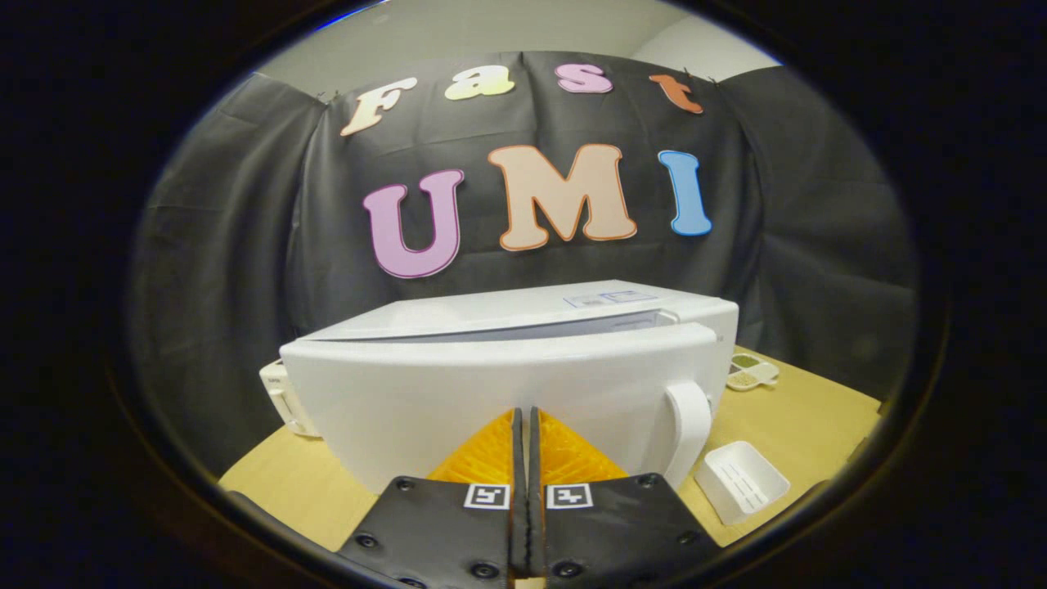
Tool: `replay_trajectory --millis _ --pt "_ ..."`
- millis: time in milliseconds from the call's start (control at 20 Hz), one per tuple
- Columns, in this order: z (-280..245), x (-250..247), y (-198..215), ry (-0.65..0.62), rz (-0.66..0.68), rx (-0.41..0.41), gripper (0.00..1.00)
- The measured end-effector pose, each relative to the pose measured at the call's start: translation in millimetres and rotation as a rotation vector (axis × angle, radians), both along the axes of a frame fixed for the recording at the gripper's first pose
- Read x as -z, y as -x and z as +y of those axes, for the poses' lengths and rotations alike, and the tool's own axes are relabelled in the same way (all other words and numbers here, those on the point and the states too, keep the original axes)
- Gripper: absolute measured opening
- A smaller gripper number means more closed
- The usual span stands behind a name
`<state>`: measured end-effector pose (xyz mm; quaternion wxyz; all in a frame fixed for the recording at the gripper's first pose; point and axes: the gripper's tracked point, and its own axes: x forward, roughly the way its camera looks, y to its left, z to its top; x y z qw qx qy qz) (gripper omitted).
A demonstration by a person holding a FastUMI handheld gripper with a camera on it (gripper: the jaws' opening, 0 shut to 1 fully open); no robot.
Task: Open the microwave, put the food inside, and close the microwave door.
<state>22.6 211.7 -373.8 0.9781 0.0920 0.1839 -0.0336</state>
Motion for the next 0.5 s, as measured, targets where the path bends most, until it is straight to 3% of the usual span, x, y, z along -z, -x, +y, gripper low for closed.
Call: replay_trajectory --millis 500 --pt "-4.4 14.5 -18.1 -0.013 0.006 -0.033 0.02"
